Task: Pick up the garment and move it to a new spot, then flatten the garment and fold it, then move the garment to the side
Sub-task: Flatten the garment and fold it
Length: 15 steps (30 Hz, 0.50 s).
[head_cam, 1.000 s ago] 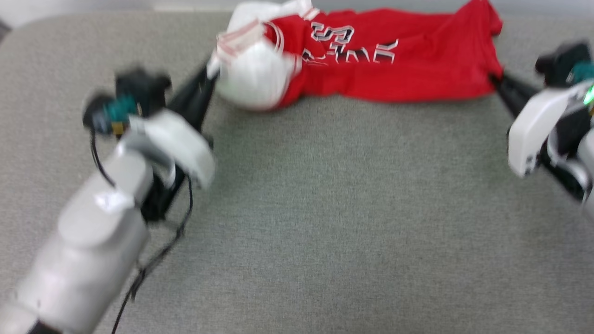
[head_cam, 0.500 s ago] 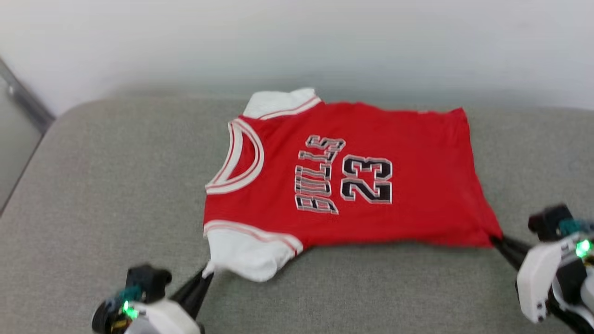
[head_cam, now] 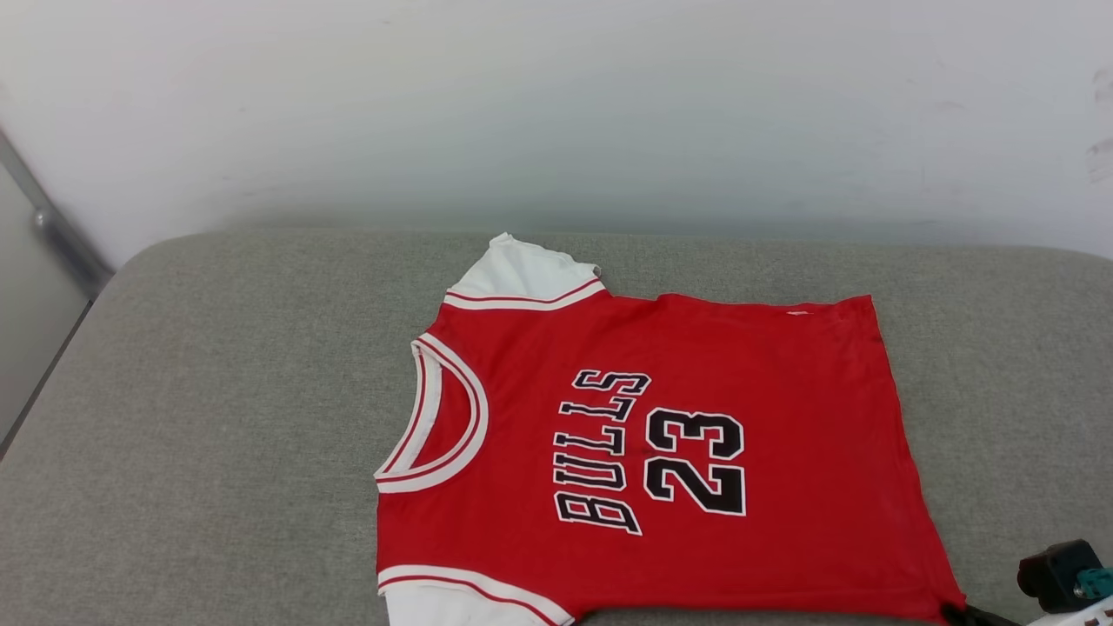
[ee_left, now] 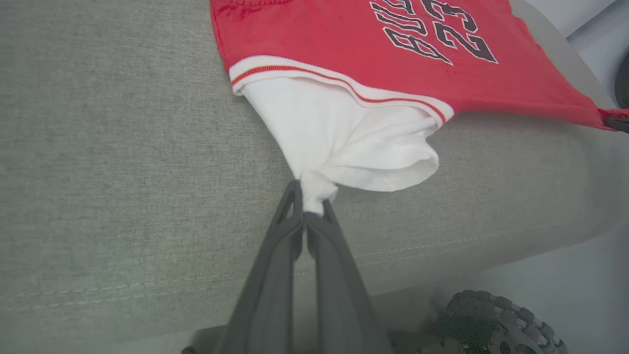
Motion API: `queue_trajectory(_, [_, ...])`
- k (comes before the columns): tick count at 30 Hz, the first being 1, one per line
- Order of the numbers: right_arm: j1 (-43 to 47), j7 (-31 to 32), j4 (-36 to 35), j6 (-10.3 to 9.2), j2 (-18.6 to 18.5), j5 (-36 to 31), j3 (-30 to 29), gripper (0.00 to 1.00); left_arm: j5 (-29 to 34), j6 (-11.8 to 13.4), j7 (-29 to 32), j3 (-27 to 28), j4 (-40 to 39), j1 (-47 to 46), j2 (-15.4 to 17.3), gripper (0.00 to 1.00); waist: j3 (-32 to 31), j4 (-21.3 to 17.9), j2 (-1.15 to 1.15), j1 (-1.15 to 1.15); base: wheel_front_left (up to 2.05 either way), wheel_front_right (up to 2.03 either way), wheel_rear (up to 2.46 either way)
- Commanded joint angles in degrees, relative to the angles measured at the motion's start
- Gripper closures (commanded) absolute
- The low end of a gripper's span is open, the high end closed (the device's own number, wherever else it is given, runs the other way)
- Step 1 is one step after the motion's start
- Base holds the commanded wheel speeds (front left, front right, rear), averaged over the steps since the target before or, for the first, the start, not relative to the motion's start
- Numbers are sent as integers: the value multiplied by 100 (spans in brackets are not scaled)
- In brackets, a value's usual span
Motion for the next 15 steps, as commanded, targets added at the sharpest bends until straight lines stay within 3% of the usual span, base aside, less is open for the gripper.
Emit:
queue_trajectory(1, [178, 88, -132, -4, 13, -103, -173, 100, -1, 39, -19, 7, -58, 56, 37, 100, 3, -5, 0, 2, 0, 0, 0])
queue_trajectory(6, [360, 371, -454, -4, 176, -337, -757, 100, 238, 51, -119, 80, -66, -276, 83, 100, 61, -11, 0, 2, 0, 0, 0])
queue_trajectory(15, [49, 882, -980, -4, 420, -605, -1489, 100, 701, -427, 18, 170, 405, -1701, -67, 100, 424, -14, 0, 2, 0, 0, 0])
